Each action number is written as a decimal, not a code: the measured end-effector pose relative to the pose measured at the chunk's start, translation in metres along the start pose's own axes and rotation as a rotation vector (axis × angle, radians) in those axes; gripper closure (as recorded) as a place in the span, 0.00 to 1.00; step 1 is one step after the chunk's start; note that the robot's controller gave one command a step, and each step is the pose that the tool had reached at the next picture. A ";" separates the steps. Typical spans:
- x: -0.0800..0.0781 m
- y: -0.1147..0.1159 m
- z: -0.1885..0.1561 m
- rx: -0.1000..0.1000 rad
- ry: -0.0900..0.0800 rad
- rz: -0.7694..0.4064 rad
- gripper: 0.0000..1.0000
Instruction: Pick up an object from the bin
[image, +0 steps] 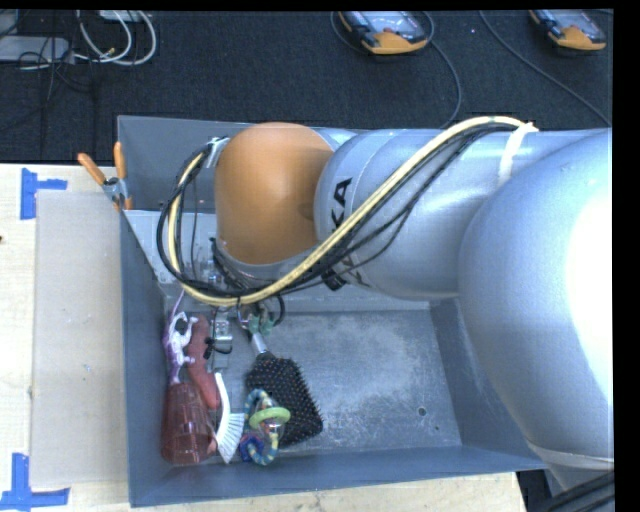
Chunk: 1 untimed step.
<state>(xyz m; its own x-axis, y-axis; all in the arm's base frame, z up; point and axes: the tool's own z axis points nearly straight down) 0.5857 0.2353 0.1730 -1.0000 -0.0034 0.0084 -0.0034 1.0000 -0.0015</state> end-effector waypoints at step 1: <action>-0.002 -0.001 -0.005 -0.002 -0.007 0.005 0.00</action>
Offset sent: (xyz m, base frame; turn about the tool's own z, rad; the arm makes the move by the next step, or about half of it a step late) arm 0.0198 0.0124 -0.1030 -0.3023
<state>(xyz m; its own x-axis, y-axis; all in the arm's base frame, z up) 0.5877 0.2339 0.1782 -1.0000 0.0013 0.0011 0.0013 1.0000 0.0000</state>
